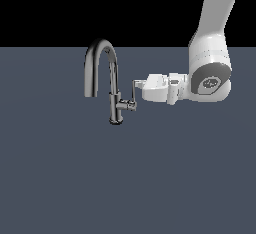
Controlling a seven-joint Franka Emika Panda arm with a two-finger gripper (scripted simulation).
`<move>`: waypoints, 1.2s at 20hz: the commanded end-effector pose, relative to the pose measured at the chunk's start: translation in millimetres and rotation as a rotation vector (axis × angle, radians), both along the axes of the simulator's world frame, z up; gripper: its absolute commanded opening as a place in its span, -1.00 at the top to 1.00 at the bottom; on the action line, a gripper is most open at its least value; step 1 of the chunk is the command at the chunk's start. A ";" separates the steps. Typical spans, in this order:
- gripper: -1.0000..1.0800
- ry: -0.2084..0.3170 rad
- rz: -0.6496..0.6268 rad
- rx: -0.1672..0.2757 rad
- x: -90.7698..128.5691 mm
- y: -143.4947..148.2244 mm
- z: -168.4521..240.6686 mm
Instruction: Turn on the faucet by rotating a designated handle.
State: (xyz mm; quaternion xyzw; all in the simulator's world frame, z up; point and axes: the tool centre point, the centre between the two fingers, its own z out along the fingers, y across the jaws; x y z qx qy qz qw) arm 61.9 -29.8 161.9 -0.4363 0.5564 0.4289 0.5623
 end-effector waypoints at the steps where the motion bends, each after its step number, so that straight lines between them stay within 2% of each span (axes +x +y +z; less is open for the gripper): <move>1: 1.00 0.000 0.000 0.000 -2.9 0.9 0.4; 19: 1.00 0.000 0.000 0.000 -57.7 15.0 6.4; 21: 1.00 -0.003 -0.016 -0.009 -52.1 6.0 5.7; 24: 1.00 -0.002 -0.013 -0.007 -63.9 10.7 -2.4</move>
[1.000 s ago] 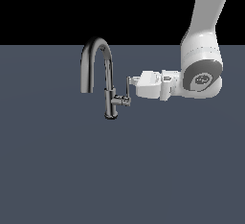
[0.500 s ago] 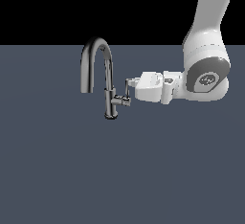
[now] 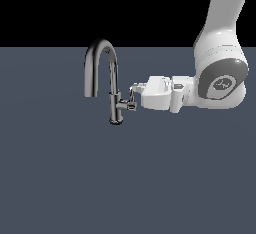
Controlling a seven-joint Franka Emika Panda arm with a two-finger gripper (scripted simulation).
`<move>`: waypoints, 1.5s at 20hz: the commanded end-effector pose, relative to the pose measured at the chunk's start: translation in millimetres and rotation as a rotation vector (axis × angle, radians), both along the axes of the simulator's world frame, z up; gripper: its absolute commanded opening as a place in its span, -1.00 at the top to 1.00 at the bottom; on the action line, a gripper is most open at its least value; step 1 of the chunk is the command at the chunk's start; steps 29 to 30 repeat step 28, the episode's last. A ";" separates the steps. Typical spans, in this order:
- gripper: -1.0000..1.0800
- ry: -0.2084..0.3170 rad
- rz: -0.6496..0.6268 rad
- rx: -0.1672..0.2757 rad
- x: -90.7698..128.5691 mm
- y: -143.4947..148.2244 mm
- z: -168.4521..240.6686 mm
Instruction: Turn on the faucet by rotating a designated handle.
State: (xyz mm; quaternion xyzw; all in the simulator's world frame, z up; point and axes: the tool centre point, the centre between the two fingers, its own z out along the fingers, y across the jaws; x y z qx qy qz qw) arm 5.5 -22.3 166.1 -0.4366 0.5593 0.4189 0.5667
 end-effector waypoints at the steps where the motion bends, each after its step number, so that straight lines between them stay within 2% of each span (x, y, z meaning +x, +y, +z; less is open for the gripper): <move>1: 1.00 0.008 0.005 0.004 -11.4 4.7 -9.2; 11: 1.00 0.011 0.017 0.010 -53.0 20.8 -37.8; 12: 1.00 0.011 0.017 0.010 -53.0 20.8 -37.8; 13: 1.00 -0.015 -0.004 -0.003 -40.0 8.4 -25.9; 27: 1.00 0.010 0.017 0.010 -58.4 22.2 -101.9; 30: 1.00 0.010 0.017 0.010 -58.4 22.2 -101.9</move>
